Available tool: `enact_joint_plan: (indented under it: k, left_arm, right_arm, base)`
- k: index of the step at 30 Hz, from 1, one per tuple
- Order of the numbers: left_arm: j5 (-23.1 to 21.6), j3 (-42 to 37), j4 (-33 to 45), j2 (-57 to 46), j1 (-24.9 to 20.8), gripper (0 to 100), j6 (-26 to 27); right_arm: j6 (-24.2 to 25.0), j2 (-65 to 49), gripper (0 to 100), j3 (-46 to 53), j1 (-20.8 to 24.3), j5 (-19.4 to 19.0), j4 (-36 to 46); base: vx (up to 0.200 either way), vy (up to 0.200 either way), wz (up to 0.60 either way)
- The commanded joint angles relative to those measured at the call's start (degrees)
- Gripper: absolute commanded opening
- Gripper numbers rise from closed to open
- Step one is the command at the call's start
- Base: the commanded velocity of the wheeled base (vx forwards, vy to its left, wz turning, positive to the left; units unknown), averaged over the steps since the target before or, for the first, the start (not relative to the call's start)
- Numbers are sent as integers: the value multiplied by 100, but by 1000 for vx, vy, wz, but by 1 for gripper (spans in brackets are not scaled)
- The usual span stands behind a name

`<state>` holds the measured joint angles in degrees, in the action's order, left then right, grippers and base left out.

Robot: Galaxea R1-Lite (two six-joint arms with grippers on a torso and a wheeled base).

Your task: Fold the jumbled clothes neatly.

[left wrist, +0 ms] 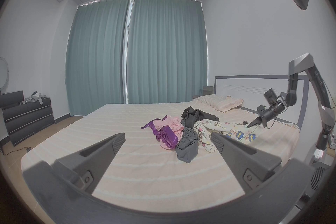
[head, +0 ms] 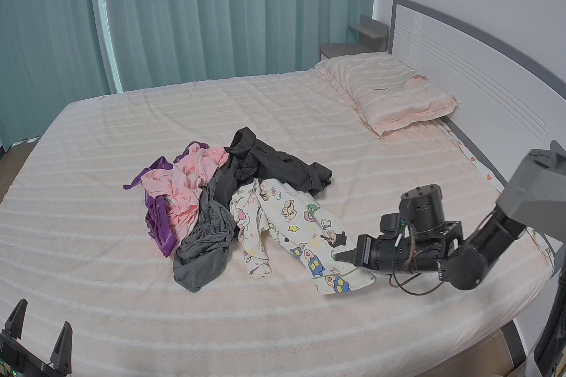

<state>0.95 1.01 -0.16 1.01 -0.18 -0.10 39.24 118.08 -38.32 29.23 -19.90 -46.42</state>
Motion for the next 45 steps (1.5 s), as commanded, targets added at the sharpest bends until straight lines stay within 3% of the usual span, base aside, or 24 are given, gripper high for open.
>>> enact_joint_plan:
  k: [1,12,14,16,17,22,26,28,30,35,39,40,43,45]
  left_arm:
    - [2,-101,-11,-48,1,100,1]
    - [-245,-101,-37,-5,-8,100,62]
    - [-403,435,-274,356,-114,100,-324]
    - [-464,1490,-503,1138,-245,100,-1133]
    - [-649,2052,-511,1815,-360,100,-1590]
    - [-1923,2237,-643,3634,-1001,100,-1001]
    - [-2565,2245,-1074,4821,-1731,100,-702]
    - [-2591,2237,-1338,5251,-1968,100,-693]
    - [-2565,2219,-1927,6368,-2328,100,-649]
    - [-2503,2008,-3799,8161,-2302,100,-843]
    - [-2468,1718,-4581,8864,-2495,100,-852]
    - [-2231,1639,-5011,9417,-2794,100,-887]
    - [-1888,1621,-5416,9910,-2979,100,-904]
    - [-1580,1630,-6075,10560,-3234,100,-957]
  right_arm:
    - [22,-1287,0,887,118,-94,-420]
    - [268,-3326,0,1432,627,-94,-535]
    - [277,-3660,0,1388,663,-94,-535]
    - [277,-3898,0,1327,742,-94,-535]
    - [277,-4073,0,1221,759,-94,-526]
    - [277,-4337,0,834,751,-94,-491]
    - [268,-4311,0,711,751,-85,-482]
    - [268,-4302,0,632,751,-94,-482]
    - [277,-4249,0,465,724,-164,-482]
    - [277,-4091,0,281,715,-146,-535]
    - [268,-3959,0,246,715,-155,-552]
    - [268,-3889,0,184,715,-155,-552]
    - [268,-3827,0,70,715,-173,-552]
    - [268,-3748,0,-203,715,-173,-535]
  base:
    - [0,0,0]
    - [0,0,0]
    - [0,0,0]
    - [0,0,0]
    - [0,0,0]
    - [0,0,0]
    - [0,0,0]
    - [0,0,0]
    - [0,0,0]
    - [0,0,0]
    - [0,0,0]
    - [0,0,0]
    - [0,0,0]
    - [0,0,0]
